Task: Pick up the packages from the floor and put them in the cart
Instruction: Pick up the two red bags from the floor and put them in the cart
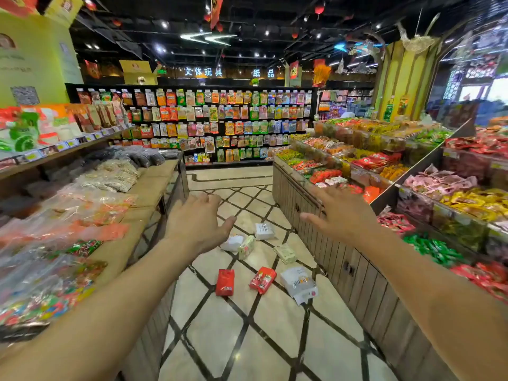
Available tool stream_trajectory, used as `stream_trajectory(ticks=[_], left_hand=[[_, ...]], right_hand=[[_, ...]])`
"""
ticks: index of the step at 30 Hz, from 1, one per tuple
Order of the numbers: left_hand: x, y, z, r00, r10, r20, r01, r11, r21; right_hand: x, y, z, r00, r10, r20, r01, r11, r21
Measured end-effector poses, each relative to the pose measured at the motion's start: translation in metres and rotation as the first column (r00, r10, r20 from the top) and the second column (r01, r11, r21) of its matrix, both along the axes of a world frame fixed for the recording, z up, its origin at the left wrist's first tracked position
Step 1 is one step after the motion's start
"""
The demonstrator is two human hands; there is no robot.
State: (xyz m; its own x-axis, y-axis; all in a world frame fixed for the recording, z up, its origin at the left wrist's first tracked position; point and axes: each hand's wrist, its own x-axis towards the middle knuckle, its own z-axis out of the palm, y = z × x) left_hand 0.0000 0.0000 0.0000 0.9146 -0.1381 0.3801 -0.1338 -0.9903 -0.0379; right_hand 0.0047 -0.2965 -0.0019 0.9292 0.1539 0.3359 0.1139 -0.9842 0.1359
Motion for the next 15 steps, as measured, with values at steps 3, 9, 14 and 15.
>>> stream_trajectory(ticks=[3,9,14,15], left_hand=[[0.045,-0.008,-0.015,0.999,0.024,-0.039,-0.021,0.997,0.074],[0.144,-0.025,-0.026,0.994,0.026,-0.107,-0.017,0.996,0.084],[0.229,-0.038,-0.030,0.992,0.055,-0.113,-0.051,0.998,0.036],[0.245,-0.040,-0.032,0.992,0.057,-0.116,-0.054,0.998,0.030]], right_hand=[[0.044,-0.007,-0.011,1.000,0.007,-0.023,-0.007,1.000,0.000],[0.149,-0.022,-0.022,0.997,0.014,-0.077,-0.012,1.000,0.024],[0.236,-0.036,-0.020,0.995,0.019,-0.096,-0.015,0.999,0.036],[0.253,-0.039,-0.021,0.995,0.016,-0.093,-0.014,0.999,0.031]])
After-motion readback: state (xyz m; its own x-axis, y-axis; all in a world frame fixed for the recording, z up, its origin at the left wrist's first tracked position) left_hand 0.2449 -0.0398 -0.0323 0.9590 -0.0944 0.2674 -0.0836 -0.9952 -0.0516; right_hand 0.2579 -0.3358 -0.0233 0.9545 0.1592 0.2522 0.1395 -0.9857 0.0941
